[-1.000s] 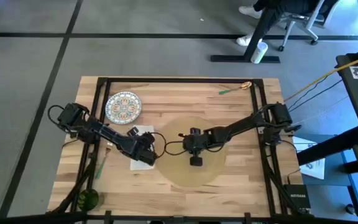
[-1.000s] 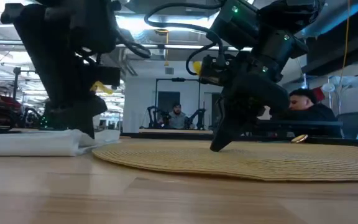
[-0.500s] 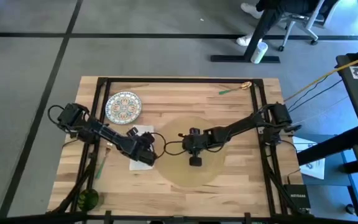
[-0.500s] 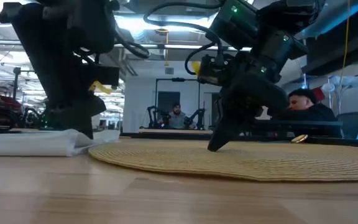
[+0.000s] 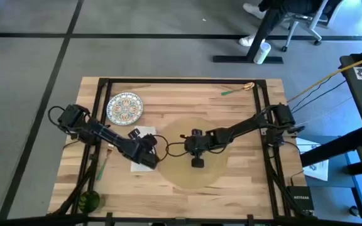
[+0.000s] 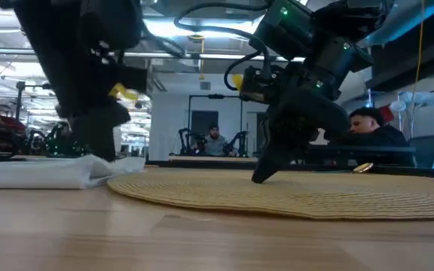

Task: Set table place
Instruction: Adjust the brown place mat, then put the blue patterned plate on the brown place mat

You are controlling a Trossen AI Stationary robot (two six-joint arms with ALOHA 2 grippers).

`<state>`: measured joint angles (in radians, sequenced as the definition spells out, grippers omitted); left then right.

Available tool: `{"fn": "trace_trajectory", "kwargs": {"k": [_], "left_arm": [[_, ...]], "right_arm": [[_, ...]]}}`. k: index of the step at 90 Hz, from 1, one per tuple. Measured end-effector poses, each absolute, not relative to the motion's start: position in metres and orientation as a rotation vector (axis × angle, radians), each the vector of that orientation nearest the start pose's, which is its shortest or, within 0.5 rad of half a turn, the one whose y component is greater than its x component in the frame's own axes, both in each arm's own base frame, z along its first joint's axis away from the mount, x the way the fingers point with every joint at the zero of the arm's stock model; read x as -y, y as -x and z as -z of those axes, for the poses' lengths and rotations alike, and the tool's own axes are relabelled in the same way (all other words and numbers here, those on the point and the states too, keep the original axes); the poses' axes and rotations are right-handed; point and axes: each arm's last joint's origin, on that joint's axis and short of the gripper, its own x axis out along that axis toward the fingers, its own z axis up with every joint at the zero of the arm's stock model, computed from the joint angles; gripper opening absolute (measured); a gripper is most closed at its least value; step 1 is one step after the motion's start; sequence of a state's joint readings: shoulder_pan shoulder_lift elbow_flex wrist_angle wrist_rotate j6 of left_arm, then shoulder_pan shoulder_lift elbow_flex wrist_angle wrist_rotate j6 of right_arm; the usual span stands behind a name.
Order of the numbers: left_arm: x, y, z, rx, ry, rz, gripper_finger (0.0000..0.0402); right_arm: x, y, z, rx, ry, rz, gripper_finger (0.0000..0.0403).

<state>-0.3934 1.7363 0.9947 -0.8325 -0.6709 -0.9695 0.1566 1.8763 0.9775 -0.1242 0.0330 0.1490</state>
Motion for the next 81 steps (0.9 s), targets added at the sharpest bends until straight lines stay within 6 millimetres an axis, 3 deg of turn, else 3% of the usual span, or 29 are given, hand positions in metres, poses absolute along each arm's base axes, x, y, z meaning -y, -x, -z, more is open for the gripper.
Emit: {"fn": "trace_trajectory", "kwargs": {"k": [18,36,56,81], "left_arm": [[0.110,-0.270,-0.177,-1.032,-0.052,-0.807,0.0000],[0.133,-0.253,-0.192,-1.031,-0.105,-0.829,0.0000],[0.160,-0.225,-0.201,-0.970,-0.156,-0.841,0.0000],[0.182,-0.198,-0.218,-0.736,-0.168,-0.778,0.0000]], "right_arm": [[-0.054,-0.345,-0.118,-1.024,-0.038,-0.037,0.0000],[-0.053,-0.342,-0.125,-1.024,-0.031,-0.034,0.0000],[-0.052,-0.339,-0.151,-0.943,-0.007,-0.043,0.0000],[-0.045,-0.335,-0.193,-0.790,0.023,-0.052,0.0000]]}}
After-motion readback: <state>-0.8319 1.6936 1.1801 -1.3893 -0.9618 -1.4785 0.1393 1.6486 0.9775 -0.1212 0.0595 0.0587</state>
